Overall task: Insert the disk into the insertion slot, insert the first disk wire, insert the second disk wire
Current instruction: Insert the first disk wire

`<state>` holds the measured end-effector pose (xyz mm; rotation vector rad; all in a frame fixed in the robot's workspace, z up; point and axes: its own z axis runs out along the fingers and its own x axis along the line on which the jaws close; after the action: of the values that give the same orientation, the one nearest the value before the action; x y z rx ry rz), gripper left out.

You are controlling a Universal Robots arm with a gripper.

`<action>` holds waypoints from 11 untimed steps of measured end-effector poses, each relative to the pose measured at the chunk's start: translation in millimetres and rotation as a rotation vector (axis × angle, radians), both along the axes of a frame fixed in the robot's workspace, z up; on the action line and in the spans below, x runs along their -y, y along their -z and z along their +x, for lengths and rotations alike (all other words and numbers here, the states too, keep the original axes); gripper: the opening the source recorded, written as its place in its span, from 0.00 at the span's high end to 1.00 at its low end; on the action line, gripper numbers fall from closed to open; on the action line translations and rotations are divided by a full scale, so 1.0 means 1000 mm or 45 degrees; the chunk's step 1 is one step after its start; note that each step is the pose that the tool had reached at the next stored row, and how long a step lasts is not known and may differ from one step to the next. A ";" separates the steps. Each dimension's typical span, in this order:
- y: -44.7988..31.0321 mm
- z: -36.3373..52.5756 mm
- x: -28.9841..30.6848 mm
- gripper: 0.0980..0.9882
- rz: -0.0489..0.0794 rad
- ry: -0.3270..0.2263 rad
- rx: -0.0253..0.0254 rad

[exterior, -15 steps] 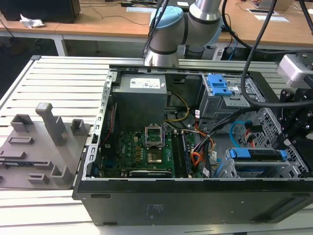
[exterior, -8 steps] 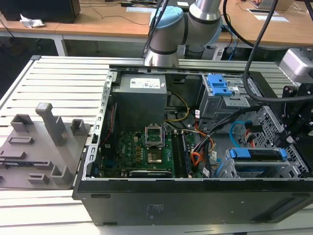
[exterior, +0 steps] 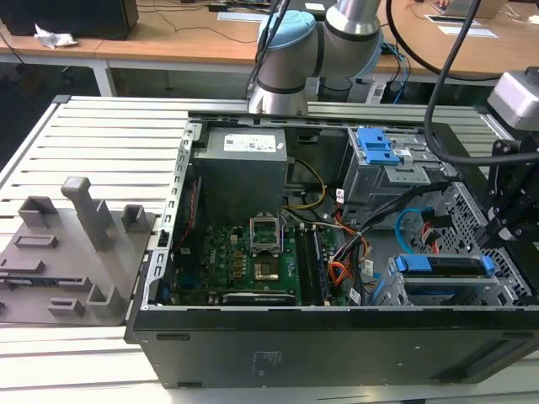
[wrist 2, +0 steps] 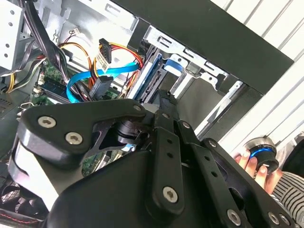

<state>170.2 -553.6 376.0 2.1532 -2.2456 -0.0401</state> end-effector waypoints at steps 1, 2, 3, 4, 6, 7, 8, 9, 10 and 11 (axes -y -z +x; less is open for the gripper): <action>-0.0003 0.0000 0.0000 0.99 0.000 0.000 0.0000; -0.0003 0.0000 0.0000 0.99 0.000 0.000 0.0000; -0.0005 0.0000 0.0000 0.99 0.000 0.000 0.0000; -0.0005 0.0000 0.0000 0.99 0.000 0.000 0.0000; -0.0005 0.0000 0.0000 0.99 0.000 0.000 0.0001; -0.0005 0.0000 0.0000 0.98 0.000 0.000 0.0000; -0.0005 0.0000 0.0000 0.98 0.000 0.000 0.0000; -0.0006 0.0000 0.0000 0.98 0.000 0.000 0.0000; -0.0006 0.0000 0.0000 0.92 0.000 0.000 0.0000; -0.0006 0.0000 0.0000 0.78 0.000 0.000 0.0000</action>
<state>170.2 -553.6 376.6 2.1532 -2.2456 -0.0401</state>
